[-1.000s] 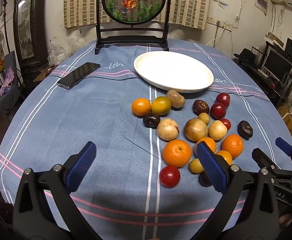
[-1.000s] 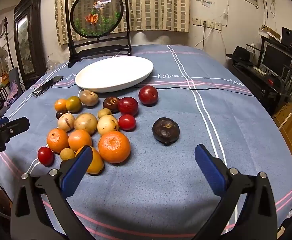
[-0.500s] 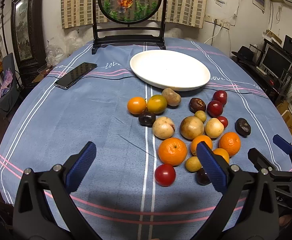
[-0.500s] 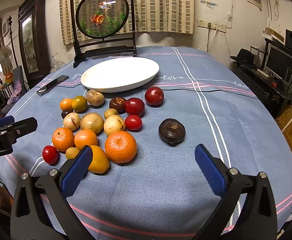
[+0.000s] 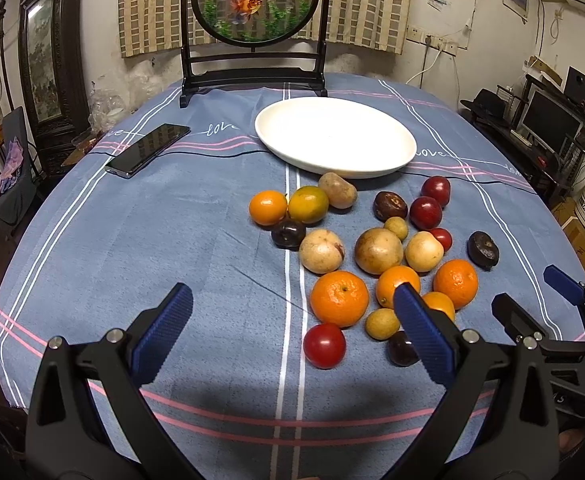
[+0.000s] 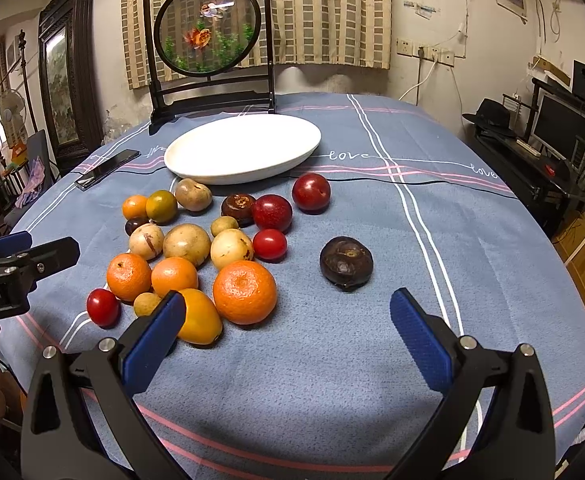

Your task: Organize fruits

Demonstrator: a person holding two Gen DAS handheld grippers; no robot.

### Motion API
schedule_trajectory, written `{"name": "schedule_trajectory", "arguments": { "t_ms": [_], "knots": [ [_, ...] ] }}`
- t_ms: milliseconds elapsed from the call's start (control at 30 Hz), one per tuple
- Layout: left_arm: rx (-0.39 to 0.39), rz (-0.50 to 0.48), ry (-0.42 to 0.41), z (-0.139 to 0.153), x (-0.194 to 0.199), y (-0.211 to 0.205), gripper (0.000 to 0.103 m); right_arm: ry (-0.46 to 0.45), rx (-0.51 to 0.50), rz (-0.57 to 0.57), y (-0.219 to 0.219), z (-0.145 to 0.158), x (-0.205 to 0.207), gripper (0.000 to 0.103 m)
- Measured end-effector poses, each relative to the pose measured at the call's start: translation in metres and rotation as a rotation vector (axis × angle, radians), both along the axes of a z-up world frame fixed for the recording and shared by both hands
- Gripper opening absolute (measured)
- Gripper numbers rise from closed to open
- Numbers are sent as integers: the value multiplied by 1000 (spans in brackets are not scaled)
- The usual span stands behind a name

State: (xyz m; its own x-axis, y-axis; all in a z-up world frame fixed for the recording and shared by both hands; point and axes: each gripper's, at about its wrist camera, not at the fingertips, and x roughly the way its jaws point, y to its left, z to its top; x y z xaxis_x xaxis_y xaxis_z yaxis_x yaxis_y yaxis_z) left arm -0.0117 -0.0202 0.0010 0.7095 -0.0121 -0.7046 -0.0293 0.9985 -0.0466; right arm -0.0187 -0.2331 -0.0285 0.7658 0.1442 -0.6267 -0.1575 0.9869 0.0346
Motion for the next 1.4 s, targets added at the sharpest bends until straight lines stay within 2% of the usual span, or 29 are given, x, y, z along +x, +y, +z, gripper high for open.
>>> {"name": "schedule_trajectory", "arguments": {
  "t_ms": [1400],
  "knots": [
    [-7,-7,23,-7,-3,-2,101,7,0,3,1,-3,-3,102]
  ]
}}
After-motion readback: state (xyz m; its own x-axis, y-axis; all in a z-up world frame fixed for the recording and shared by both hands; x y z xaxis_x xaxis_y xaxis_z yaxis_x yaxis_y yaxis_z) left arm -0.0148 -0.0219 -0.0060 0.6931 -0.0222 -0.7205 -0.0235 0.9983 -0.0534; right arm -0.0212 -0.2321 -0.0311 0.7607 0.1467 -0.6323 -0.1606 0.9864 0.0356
